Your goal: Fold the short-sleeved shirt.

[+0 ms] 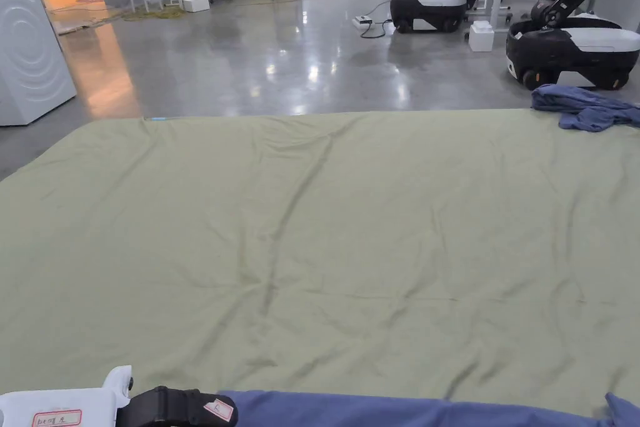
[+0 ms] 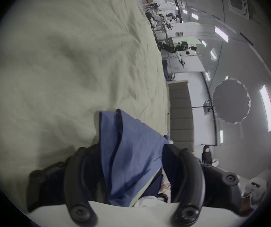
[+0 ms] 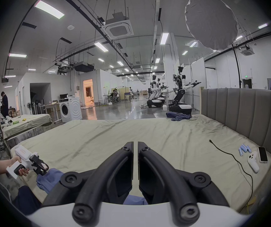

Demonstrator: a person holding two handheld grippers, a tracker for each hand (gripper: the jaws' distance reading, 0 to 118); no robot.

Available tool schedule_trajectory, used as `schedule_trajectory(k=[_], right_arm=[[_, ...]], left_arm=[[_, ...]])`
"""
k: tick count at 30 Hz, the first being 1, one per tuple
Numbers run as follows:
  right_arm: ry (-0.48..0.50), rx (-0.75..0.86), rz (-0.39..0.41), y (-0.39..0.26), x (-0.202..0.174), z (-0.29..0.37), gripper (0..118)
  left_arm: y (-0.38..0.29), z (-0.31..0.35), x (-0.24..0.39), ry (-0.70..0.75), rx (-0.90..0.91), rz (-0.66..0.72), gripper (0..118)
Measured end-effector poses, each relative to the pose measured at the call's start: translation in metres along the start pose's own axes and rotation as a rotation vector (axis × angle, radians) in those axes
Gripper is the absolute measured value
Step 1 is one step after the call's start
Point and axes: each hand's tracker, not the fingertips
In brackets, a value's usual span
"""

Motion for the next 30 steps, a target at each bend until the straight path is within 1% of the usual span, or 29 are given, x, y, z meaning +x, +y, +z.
schedule_trajectory(k=[1, 2, 3, 4, 6, 8, 10, 13, 14, 16, 17, 20, 22, 24, 27, 30], right_arm=[[0.000, 0.001, -0.001, 0.000, -0.002, 0.001, 7], [0.001, 0.001, -0.002, 0.000, -0.002, 0.001, 7], [0.002, 0.001, -0.002, 0.000, -0.002, 0.002, 7], [0.002, 0.000, -0.001, -0.001, -0.002, 0.002, 7], [-0.001, -0.001, 0.000, 0.000, -0.004, 0.004, 7], [-0.003, -0.001, -0.001, 0.000, -0.004, 0.005, 7], [-0.009, 0.002, -0.001, 0.002, -0.003, 0.007, 7], [-0.018, 0.010, -0.002, 0.005, -0.001, 0.009, 7], [-0.020, 0.012, -0.003, 0.006, 0.000, 0.009, 7], [-0.024, 0.018, 0.000, 0.007, 0.000, 0.009, 7], [-0.027, 0.020, 0.001, 0.009, -0.002, 0.010, 7], [-0.018, 0.024, -0.011, 0.009, -0.004, 0.010, 7], [-0.013, 0.023, -0.012, 0.009, -0.004, 0.010, 7], [-0.006, 0.023, -0.013, 0.008, -0.005, 0.010, 7], [0.007, 0.029, -0.022, 0.010, -0.005, 0.012, 7], [0.018, 0.041, -0.025, 0.012, -0.002, 0.016, 7]], left_arm=[[0.000, -0.002, 0.003, 0.036, -0.012, -0.020, 47], [0.000, -0.006, 0.006, 0.073, -0.023, -0.028, 18], [-0.001, -0.012, 0.008, 0.130, -0.044, -0.037, 10], [0.005, -0.013, -0.006, 0.155, -0.041, -0.038, 9], [0.007, -0.013, -0.002, 0.105, -0.042, -0.031, 7], [0.004, -0.012, 0.004, 0.142, -0.003, -0.070, 7], [0.007, 0.002, 0.001, 0.125, 0.021, -0.064, 6], [0.002, 0.028, 0.003, 0.127, 0.098, -0.012, 5], [0.003, 0.039, 0.002, 0.129, 0.087, -0.017, 5], [0.002, 0.062, 0.004, 0.256, 0.135, -0.059, 5], [0.005, 0.076, -0.001, 0.287, 0.154, -0.047, 5], [0.008, 0.110, -0.007, 0.333, 0.248, 0.019, 5], [0.006, 0.119, 0.000, 0.347, 0.277, 0.026, 5], [-0.002, 0.115, 0.025, 0.350, 0.254, -0.029, 5], [-0.014, 0.097, 0.073, 0.374, 0.198, -0.189, 5], [-0.026, 0.061, 0.122, 0.324, 0.129, -0.304, 5]])
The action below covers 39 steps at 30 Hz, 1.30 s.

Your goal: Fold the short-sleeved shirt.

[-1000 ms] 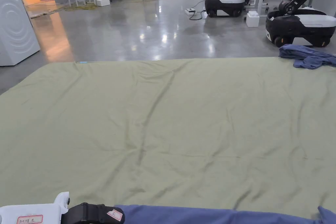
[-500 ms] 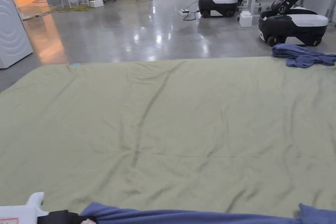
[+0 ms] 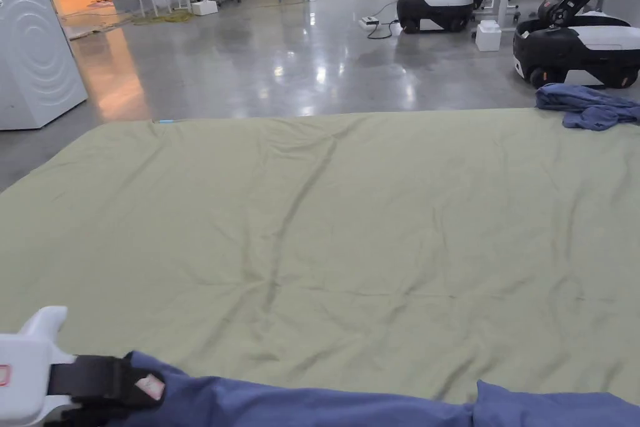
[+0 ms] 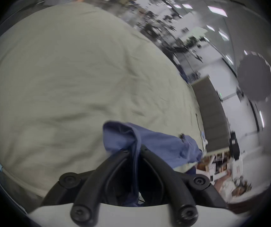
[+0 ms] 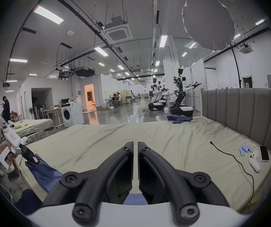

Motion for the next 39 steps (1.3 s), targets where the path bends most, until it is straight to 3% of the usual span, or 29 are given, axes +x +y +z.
schedule_trajectory(k=[5, 9, 13, 16, 19, 20, 21, 23, 25, 26, 28, 31, 36, 39], right_arm=[[-0.004, 0.023, -0.010, 0.002, 0.008, 0.014, 7], [-0.034, 0.034, -0.020, 0.003, 0.019, 0.026, 7], [-0.059, 0.045, -0.025, 0.003, 0.026, 0.036, 7], [-0.068, 0.047, -0.032, 0.003, 0.030, 0.039, 7], [-0.075, 0.045, -0.030, 0.003, 0.032, 0.041, 7], [-0.073, 0.044, -0.036, 0.002, 0.033, 0.041, 7], [-0.072, 0.045, -0.042, 0.002, 0.033, 0.040, 7], [-0.068, 0.047, -0.054, 0.002, 0.034, 0.039, 7], [-0.056, 0.047, -0.068, 0.002, 0.033, 0.037, 7], [-0.052, 0.047, -0.069, 0.001, 0.032, 0.036, 7], [-0.043, 0.043, -0.069, 0.000, 0.030, 0.033, 7], [-0.026, 0.036, -0.079, -0.003, 0.027, 0.030, 7], [-0.017, 0.030, -0.071, -0.002, 0.025, 0.034, 7], [-0.038, 0.043, -0.069, 0.001, 0.030, 0.041, 7]], left_arm=[[-0.006, -0.066, 0.086, -0.018, -0.095, -0.196, 5], [-0.021, -0.135, 0.124, 0.136, -0.149, -0.337, 5], [-0.035, -0.190, 0.134, 0.172, -0.178, -0.359, 6], [-0.038, -0.209, 0.131, 0.213, -0.223, -0.366, 27], [-0.033, -0.185, 0.125, 0.075, -0.167, -0.247, 43], [-0.030, -0.171, 0.123, 0.046, -0.124, -0.213, 65], [-0.027, -0.154, 0.120, 0.025, -0.055, -0.187, 80], [-0.024, -0.119, 0.120, 0.011, 0.082, -0.170, 79], [-0.028, -0.094, 0.115, 0.148, 0.206, -0.246, 73], [-0.032, -0.091, 0.115, 0.242, 0.225, -0.307, 59], [-0.044, -0.097, 0.111, 0.376, 0.231, -0.398, 3], [-0.067, -0.124, 0.113, 0.336, 0.154, -0.430, 3], [-0.111, -0.190, 0.147, 0.292, 0.015, -0.617, 3], [-0.126, -0.216, 0.162, 0.204, -0.033, -0.592, 3]])
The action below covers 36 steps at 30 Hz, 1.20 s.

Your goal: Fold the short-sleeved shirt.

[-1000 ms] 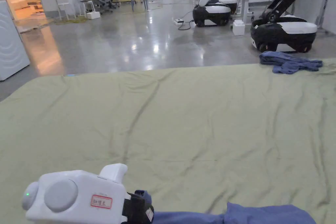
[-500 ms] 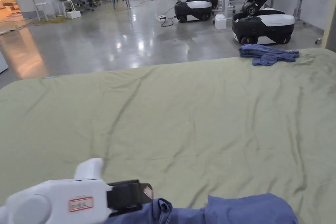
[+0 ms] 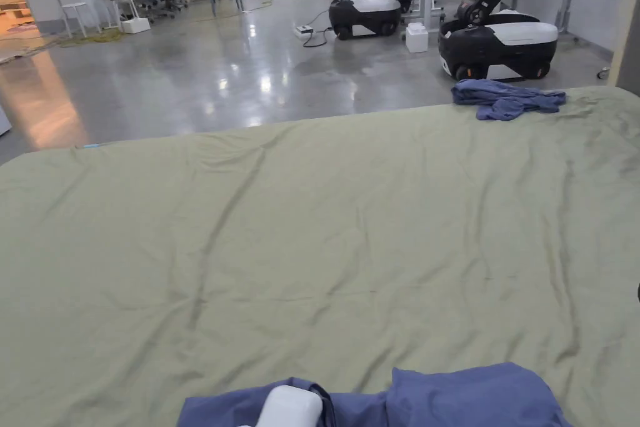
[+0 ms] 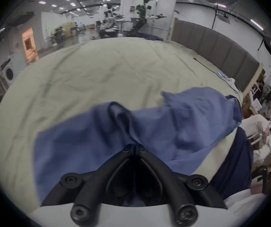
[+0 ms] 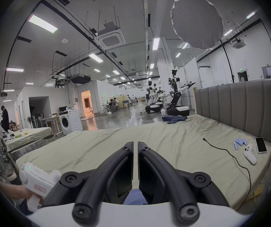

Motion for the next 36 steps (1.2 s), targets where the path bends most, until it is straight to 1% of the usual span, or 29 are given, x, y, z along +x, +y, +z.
schedule_trajectory(k=[3, 6, 7, 9, 12, 13, 15, 16, 17, 18, 19, 23, 26, 29, 30, 31, 32, 33, 34, 35, 36], right_arm=[[-0.018, 0.012, -0.015, 0.003, 0.006, 0.004, 7], [-0.033, 0.014, -0.015, 0.004, 0.009, 0.006, 7], [-0.035, 0.014, -0.016, 0.004, 0.010, 0.006, 7], [-0.036, 0.012, -0.019, 0.002, 0.016, 0.008, 7], [-0.030, 0.008, -0.026, 0.000, 0.012, 0.004, 7], [-0.026, 0.005, -0.028, 0.000, 0.011, 0.002, 7], [-0.020, 0.000, -0.028, -0.001, 0.006, -0.001, 7], [-0.017, -0.003, -0.027, -0.001, 0.003, -0.003, 7], [-0.012, -0.006, -0.026, -0.001, 0.001, -0.004, 7], [-0.007, -0.009, -0.027, -0.002, -0.002, -0.006, 7], [0.001, -0.014, -0.031, -0.002, -0.004, -0.008, 7], [0.009, -0.028, -0.029, -0.003, -0.013, -0.013, 7], [0.016, -0.037, -0.031, -0.003, -0.017, -0.015, 7], [0.010, -0.037, -0.025, -0.001, -0.019, -0.014, 7], [0.008, -0.037, -0.025, 0.000, -0.018, -0.014, 7], [0.006, -0.036, -0.025, 0.001, -0.018, -0.014, 7], [0.003, -0.034, -0.026, 0.002, -0.018, -0.013, 7], [0.000, -0.031, -0.027, 0.003, -0.018, -0.013, 7], [-0.003, -0.028, -0.027, 0.004, -0.018, -0.013, 7], [-0.006, -0.025, -0.027, 0.004, -0.018, -0.013, 7], [-0.008, -0.024, -0.026, 0.005, -0.018, -0.013, 7]], left_arm=[[0.003, -0.007, 0.016, -0.116, -0.006, 0.038, 3], [0.010, -0.001, 0.015, -0.124, 0.031, 0.050, 3], [0.013, 0.008, 0.009, -0.144, 0.059, 0.083, 3], [0.021, 0.030, -0.021, -0.244, 0.099, 0.211, 3], [0.020, 0.067, -0.091, -0.508, 0.183, 0.450, 3], [0.016, 0.075, -0.116, -0.600, 0.200, 0.496, 3], [0.006, 0.090, -0.161, -0.669, 0.215, 0.557, 3], [-0.003, 0.096, -0.180, -0.649, 0.228, 0.582, 14], [-0.010, 0.101, -0.199, -0.606, 0.229, 0.612, 40], [-0.017, 0.105, -0.217, -0.570, 0.214, 0.638, 76], [-0.021, 0.108, -0.221, -0.533, 0.185, 0.657, 104], [-0.041, 0.100, -0.256, -0.519, 0.130, 0.758, 104], [-0.053, 0.072, -0.262, -0.563, 0.054, 0.845, 104], [-0.060, 0.039, -0.255, -0.657, -0.028, 0.893, 104], [-0.062, 0.031, -0.251, -0.705, -0.031, 0.914, 104], [-0.064, 0.025, -0.261, -0.788, 0.018, 0.926, 104], [-0.062, 0.019, -0.257, -0.835, 0.017, 0.943, 103], [-0.057, 0.012, -0.252, -0.865, -0.025, 0.948, 103], [-0.053, 0.007, -0.247, -0.879, -0.056, 0.937, 100], [-0.052, 0.005, -0.246, -0.863, -0.061, 0.901, 89], [-0.045, 0.006, -0.243, -0.836, -0.072, 0.855, 65]])
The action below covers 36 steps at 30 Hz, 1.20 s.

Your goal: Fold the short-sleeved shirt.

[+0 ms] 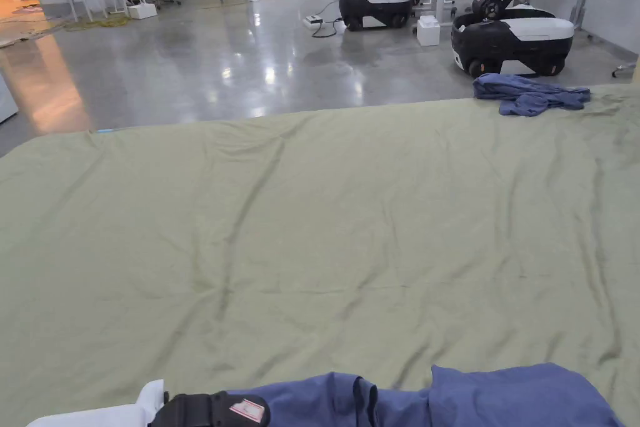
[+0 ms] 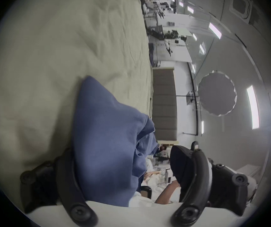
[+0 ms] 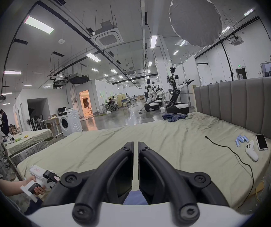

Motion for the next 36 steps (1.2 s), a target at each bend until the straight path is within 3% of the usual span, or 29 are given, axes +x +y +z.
schedule_trajectory(k=[1, 2, 3, 6, 8, 14, 17, 20, 24, 28, 34, 36], right_arm=[[-0.002, 0.001, 0.001, 0.000, 0.000, 0.000, 7], [-0.003, 0.001, 0.002, 0.000, -0.001, 0.000, 7], [-0.004, 0.001, 0.003, 0.000, -0.001, 0.000, 7], [-0.002, 0.000, 0.006, 0.000, -0.003, 0.000, 7], [0.000, -0.002, 0.008, 0.001, -0.004, -0.001, 7], [0.018, 0.006, 0.012, 0.002, -0.006, -0.007, 7], [0.038, -0.001, -0.005, -0.002, -0.006, -0.012, 7], [0.059, -0.010, -0.020, -0.006, -0.006, -0.015, 7], [0.072, -0.007, -0.019, -0.006, -0.003, -0.012, 7], [0.065, 0.015, -0.027, -0.002, 0.008, -0.002, 7], [0.016, 0.045, -0.047, 0.000, 0.030, 0.018, 7], [0.001, 0.049, -0.052, -0.001, 0.037, 0.023, 7]], left_arm=[[0.002, -0.003, 0.005, 0.059, -0.022, -0.044, 15], [0.002, -0.005, 0.008, 0.126, -0.010, -0.074, 9], [-0.003, -0.010, 0.009, 0.204, 0.008, -0.080, 10], [-0.003, -0.001, 0.003, 0.175, 0.023, -0.013, 9], [-0.011, 0.013, 0.008, 0.209, 0.073, -0.037, 9], [-0.023, 0.107, 0.020, 0.365, 0.238, -0.046, 9], [-0.038, 0.132, 0.044, 0.514, 0.301, -0.077, 9], [-0.043, 0.125, 0.081, 0.519, 0.313, -0.127, 9], [-0.043, 0.066, 0.135, 0.468, 0.245, -0.256, 9], [-0.045, -0.030, 0.172, 0.521, 0.102, -0.407, 9], [-0.058, -0.166, 0.172, 0.819, -0.079, -0.663, 9], [-0.067, -0.194, 0.166, 0.847, -0.124, -0.706, 9]])
